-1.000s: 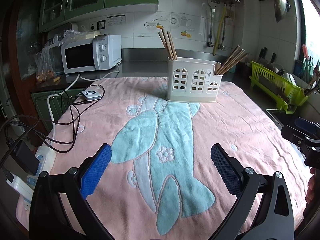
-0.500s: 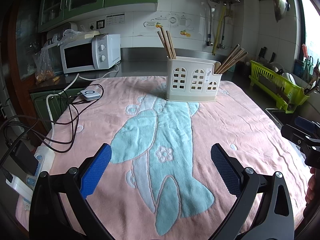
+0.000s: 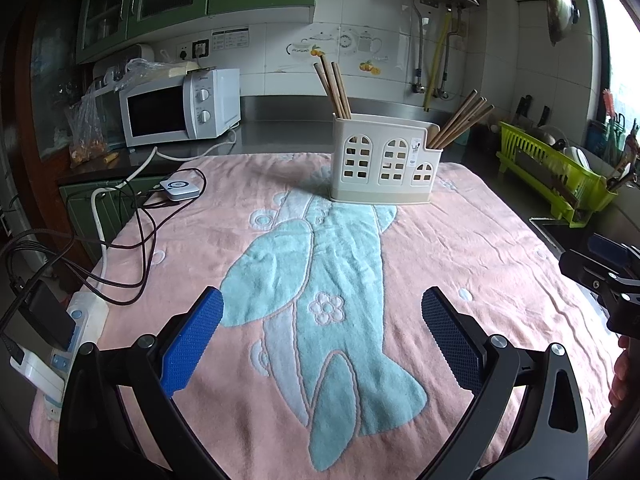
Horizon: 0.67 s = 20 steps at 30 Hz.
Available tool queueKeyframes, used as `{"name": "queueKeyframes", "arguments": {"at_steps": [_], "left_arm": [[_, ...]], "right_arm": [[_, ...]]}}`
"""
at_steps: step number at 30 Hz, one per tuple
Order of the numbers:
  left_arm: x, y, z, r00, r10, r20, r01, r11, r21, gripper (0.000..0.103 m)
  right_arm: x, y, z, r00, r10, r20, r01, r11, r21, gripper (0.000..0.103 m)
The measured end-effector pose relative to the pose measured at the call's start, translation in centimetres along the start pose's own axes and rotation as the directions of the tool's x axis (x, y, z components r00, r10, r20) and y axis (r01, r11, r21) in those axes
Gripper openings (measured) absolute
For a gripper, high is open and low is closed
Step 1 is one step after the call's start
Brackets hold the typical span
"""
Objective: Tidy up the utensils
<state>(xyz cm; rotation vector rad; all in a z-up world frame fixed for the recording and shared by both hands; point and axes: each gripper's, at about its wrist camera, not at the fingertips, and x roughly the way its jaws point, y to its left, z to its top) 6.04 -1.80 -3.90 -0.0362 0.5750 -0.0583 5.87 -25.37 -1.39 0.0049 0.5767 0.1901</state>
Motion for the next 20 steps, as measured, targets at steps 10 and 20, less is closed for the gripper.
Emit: {"name": "queueKeyframes", "arguments": {"at_steps": [10, 20], "left_arm": [[-0.07, 0.01, -0.04, 1.0, -0.006, -0.001, 0.006, 1.0, 0.005, 0.098], [-0.11, 0.07, -0.08, 1.0, -0.006, -0.005, 0.006, 1.0, 0.002, 0.098]], "right_arm": [[0.09, -0.04, 0.04, 1.0, 0.001, -0.001, -0.001, 1.0, 0.002, 0.094], [0.01, -0.05, 0.02, 1.0, 0.0, -0.001, 0.0, 1.0, 0.002, 0.094]]}}
